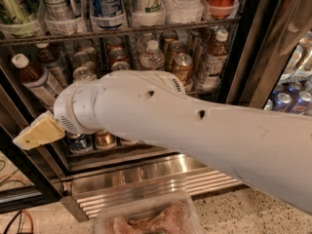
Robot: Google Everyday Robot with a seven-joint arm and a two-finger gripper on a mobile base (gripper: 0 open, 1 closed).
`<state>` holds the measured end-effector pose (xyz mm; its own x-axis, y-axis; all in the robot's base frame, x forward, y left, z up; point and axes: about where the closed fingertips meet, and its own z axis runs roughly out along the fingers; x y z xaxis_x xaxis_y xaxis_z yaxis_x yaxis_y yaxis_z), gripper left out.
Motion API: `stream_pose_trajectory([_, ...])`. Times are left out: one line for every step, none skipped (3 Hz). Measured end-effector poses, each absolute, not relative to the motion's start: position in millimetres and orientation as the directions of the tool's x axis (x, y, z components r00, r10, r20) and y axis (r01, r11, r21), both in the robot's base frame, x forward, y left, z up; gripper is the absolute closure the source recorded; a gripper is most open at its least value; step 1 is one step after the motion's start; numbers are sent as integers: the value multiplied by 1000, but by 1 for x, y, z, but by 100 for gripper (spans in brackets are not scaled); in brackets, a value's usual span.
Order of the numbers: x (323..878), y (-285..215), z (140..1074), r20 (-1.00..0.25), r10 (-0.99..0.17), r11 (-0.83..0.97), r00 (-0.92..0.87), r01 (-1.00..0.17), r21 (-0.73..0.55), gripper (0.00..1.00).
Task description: Pick green can from top shelf of fridge
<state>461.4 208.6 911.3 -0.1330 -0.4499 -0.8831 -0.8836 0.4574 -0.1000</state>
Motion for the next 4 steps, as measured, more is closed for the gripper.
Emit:
stream_pose_trajectory([461,209,911,-883,-450,457,-133,-884,-100,0])
stream_pose_trajectory([465,204,914,-900,-414,513,-134,-851,-109,0])
stream_pose_trajectory([468,162,927,-929,-355,637,-106,-754,-157,0])
stream_pose_trajectory([460,131,946,-963,-232,750,-136,-655,-88,0])
